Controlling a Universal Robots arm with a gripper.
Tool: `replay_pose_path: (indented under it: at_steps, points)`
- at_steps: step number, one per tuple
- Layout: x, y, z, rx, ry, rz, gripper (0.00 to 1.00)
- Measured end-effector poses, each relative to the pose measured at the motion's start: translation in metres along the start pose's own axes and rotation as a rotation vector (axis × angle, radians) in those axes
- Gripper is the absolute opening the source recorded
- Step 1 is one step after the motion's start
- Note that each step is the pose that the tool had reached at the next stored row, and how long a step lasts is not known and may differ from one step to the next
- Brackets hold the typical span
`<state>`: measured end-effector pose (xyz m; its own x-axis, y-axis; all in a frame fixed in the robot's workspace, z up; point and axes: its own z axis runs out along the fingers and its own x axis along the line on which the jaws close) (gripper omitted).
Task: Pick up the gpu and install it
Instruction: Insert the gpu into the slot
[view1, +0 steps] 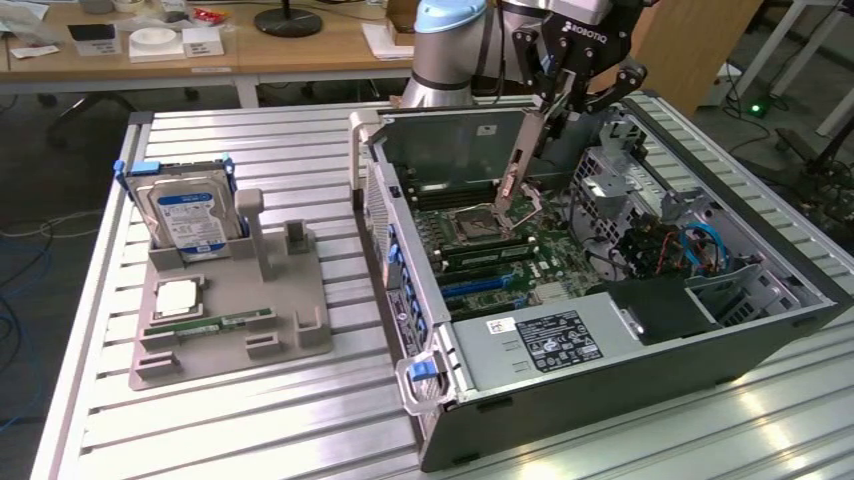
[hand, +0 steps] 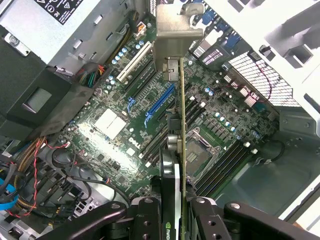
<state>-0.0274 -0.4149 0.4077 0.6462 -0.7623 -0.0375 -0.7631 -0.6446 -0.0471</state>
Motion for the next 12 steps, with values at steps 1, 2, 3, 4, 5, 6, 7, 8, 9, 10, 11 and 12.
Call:
replay_pose_path:
  at_steps: [1,2,3,4,5,6,7,8,9,10,11,12]
  points:
    - [0.0,0.0,0.0,0.0,0.0,0.0,0.27]
    - [0.0,-0.0001,0.0003,0.0005,0.0002,0.007,0.27]
    - [0.0,-0.0001,0.0003,0.001,0.0011,0.025,0.27]
    - [0.0,-0.0001,0.0004,0.0013,0.0015,0.033,0.27]
    - [0.0,0.0,0.0003,0.0015,0.0018,0.039,0.27]
    - [0.0,0.0,0.0003,0.0017,0.002,0.044,0.27]
    - [0.0,0.0,0.0003,0.002,0.0023,0.05,0.27]
    - [0.0,0.0,0.0003,0.0021,0.0026,0.055,0.27]
    - [0.0,0.0,0.0003,0.0023,0.0029,0.061,0.27]
    - [0.0,0.0,0.0003,0.0025,0.0031,0.066,0.27]
    - [0.0,0.0,0.0003,0.0027,0.0034,0.072,0.27]
    - [0.0,0.0,0.0003,0.0029,0.0036,0.077,0.27]
